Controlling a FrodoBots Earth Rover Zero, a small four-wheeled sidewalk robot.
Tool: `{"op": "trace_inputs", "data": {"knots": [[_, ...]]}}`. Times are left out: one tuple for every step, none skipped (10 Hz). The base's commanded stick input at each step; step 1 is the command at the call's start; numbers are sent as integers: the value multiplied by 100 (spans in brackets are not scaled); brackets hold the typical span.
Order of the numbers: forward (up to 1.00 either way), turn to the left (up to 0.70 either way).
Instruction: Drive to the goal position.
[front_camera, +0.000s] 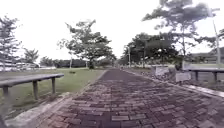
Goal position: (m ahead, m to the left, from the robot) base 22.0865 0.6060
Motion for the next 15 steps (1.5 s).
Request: {"op": "trace_inputs", "data": {"knots": [[70,0],[70,0],[70,0],[70,0],[70,0],[70,0],[70,0],[70,0],[70,0],[70,0],[70,0],[70,0],[70,0],[70,0],[70,0]]}}
